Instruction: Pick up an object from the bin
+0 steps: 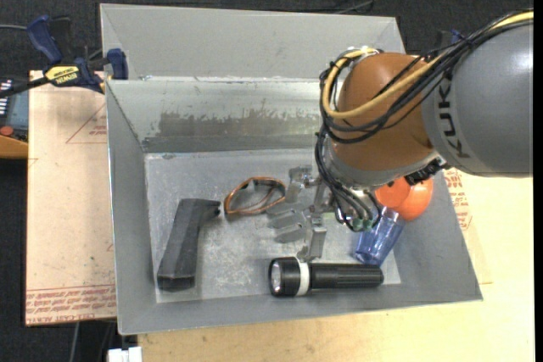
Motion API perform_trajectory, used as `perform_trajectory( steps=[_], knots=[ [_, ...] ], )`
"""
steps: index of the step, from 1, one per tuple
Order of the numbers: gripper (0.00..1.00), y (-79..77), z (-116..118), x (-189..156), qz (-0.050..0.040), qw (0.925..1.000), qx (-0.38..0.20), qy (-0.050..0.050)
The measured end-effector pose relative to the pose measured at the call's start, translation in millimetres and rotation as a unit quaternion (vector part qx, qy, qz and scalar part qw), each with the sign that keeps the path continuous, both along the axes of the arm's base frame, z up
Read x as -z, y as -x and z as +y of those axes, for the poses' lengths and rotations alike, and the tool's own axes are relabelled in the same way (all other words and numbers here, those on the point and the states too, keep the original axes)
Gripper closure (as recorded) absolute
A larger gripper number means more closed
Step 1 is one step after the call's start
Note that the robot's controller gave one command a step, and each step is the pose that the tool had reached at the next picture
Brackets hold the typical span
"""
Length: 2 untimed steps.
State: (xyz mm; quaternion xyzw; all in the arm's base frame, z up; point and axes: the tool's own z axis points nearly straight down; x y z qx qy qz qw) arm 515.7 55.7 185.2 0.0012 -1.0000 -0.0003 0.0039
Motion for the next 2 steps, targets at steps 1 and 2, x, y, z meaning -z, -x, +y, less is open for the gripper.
perform_trajectory(
  steps=[1, 2],
  knots=[
    [0.0, -1.8, 0, -4, -0.0041, 1.0, 0.001, 0.0],
    [0.0, -61.3, 46, 81, -0.0059, 0.9899, -0.141, -0.001]
  ],
)
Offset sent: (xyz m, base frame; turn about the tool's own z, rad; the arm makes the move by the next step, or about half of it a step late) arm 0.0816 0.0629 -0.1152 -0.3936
